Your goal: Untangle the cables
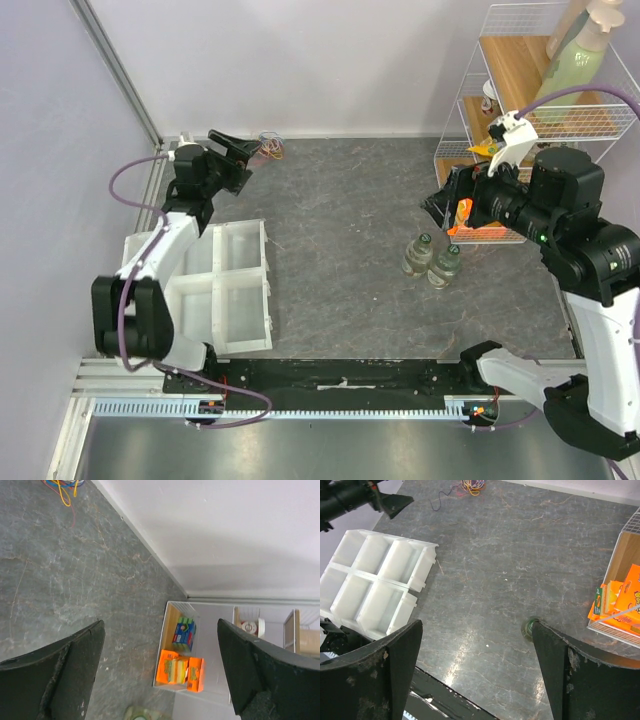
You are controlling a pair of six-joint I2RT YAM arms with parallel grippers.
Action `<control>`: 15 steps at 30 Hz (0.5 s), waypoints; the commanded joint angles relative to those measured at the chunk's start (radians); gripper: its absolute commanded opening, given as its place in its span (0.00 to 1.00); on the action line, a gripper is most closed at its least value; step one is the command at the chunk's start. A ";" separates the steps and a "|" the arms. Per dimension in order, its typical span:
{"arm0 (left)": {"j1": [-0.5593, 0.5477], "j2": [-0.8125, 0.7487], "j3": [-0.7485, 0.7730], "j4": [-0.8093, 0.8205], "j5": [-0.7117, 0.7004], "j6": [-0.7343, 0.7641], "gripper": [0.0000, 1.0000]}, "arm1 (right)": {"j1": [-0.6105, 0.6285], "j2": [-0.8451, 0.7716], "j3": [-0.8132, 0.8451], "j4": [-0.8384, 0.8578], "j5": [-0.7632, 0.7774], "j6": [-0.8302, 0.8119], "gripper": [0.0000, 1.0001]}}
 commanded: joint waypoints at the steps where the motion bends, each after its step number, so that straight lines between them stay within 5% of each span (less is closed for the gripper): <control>1: 0.002 0.147 0.093 0.186 -0.040 -0.139 0.98 | 0.003 -0.026 -0.013 0.001 0.041 -0.006 0.98; 10: 0.003 0.489 0.266 0.074 -0.230 -0.371 0.92 | 0.003 0.000 0.014 0.030 0.150 0.017 0.98; 15: 0.005 0.667 0.412 0.091 -0.293 -0.373 0.95 | 0.003 -0.027 -0.030 0.077 0.161 0.032 0.98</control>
